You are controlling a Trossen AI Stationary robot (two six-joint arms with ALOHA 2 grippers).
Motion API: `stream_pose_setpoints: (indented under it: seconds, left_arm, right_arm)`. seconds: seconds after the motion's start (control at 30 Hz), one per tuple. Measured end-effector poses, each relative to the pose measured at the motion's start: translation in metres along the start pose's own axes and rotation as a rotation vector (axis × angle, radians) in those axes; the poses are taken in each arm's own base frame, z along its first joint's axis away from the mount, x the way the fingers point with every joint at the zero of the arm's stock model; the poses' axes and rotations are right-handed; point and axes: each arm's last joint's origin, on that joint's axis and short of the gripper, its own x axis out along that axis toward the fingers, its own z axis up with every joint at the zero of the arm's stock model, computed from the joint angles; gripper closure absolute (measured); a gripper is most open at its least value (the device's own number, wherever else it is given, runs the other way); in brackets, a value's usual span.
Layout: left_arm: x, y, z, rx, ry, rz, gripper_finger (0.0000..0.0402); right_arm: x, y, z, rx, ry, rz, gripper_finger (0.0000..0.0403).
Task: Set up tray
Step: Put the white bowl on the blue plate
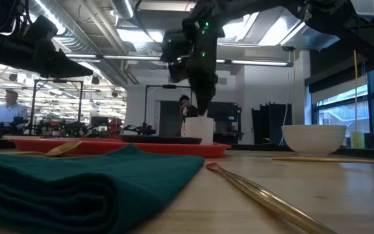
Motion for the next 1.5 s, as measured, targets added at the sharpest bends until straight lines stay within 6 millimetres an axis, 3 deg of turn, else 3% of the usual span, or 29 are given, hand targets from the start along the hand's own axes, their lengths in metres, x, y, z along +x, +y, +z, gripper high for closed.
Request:
stream_pose_setpoints:
  seconds: [0.2,0.43,0.6,0.7,0.87,1.03,1.27,1.5]
  left_arm:
    - [0.0,0.0,0.0,0.0,0.0,0.0,0.0397]
    - [0.0,0.0,0.0,0.001,0.005,0.001,0.0398]
    - [0.001,0.0,-0.001,0.004,0.016,0.0,0.0398]
    - [0.001,0.0,-0.001,0.006,0.02,0.002,0.0397]
    - [0.001,0.0,-0.001,0.007,0.023,0.026,0.0398]
    - [0.001,0.001,-0.001,0.006,0.024,0.046,0.0397]
    - [0.001,0.002,-0.001,0.005,0.025,0.072,0.0397]
    - [0.001,0.002,-0.001,0.004,0.025,0.073,0.0397]
  right_arm:
    - [-0.025,0.01,-0.013,0.011,0.113,0.026,0.037]
    - [-0.065,0.014,-0.03,0.02,0.009,0.03,0.0369]
    - [-0.1,0.003,-0.06,0.167,-0.034,-0.178,0.0369]
    - [-0.111,-0.003,-0.085,0.273,-0.033,-0.37,0.0369]
    - [-0.106,-0.012,-0.143,0.461,0.031,-0.541,0.0369]
    - [-0.083,-0.02,-0.19,0.653,0.008,-0.406,0.0358]
    - [-0.056,-0.047,-0.242,0.908,-0.085,-0.396,0.0272]
    - [-0.047,-0.074,-0.268,1.256,-0.177,-0.482,0.0191]
